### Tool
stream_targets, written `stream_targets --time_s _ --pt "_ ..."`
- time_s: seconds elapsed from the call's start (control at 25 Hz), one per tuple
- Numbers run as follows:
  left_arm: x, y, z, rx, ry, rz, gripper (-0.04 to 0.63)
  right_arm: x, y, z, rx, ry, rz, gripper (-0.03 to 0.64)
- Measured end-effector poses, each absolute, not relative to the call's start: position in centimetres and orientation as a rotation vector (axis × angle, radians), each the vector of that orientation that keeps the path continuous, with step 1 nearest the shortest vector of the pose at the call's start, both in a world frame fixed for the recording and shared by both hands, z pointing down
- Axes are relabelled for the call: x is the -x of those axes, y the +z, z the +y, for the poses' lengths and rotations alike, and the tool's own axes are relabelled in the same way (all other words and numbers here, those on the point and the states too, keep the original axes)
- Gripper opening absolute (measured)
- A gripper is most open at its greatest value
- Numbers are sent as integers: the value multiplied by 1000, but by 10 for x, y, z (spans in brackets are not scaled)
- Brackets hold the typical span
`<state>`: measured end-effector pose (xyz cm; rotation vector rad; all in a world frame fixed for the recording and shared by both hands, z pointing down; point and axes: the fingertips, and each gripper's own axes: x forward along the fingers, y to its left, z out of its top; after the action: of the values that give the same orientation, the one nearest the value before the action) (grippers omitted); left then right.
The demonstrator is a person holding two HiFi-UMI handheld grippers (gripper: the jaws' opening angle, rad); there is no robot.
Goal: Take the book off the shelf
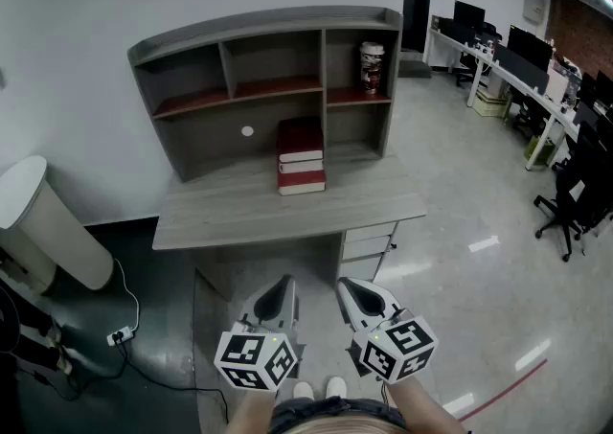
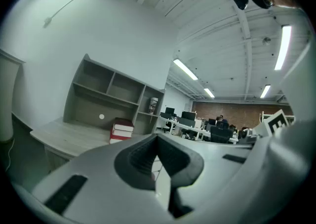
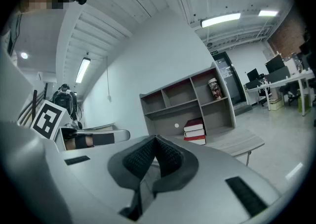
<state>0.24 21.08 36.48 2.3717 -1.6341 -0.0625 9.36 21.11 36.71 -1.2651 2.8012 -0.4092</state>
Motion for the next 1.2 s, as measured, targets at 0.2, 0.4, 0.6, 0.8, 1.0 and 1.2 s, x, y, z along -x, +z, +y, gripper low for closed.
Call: stream_targets --time_s 0.2,0.4,0.6,0.8,1.0,1.2 --pt "-10 371 206 -2363 -50 -1633 11 -104 371 206 1275 -422 2792 2" --pt "-18 374 208 -2359 -46 -1625 11 -111 376 205 1280 -450 2782 2" --pt "-17 382 207 -2332 -42 -1627 11 -112 384 204 1282 -474 2783 2" --pt "-15 385 198 -2302 -65 -1616 11 -120 385 197 1287 -478 2776 2" --pt "-20 382 187 -2316 -85 -1620 11 -133 379 181 1297 -440 2747 2" --pt "-20 381 177 -2317 -80 -1632 11 -133 379 168 1275 -454 2754 2"
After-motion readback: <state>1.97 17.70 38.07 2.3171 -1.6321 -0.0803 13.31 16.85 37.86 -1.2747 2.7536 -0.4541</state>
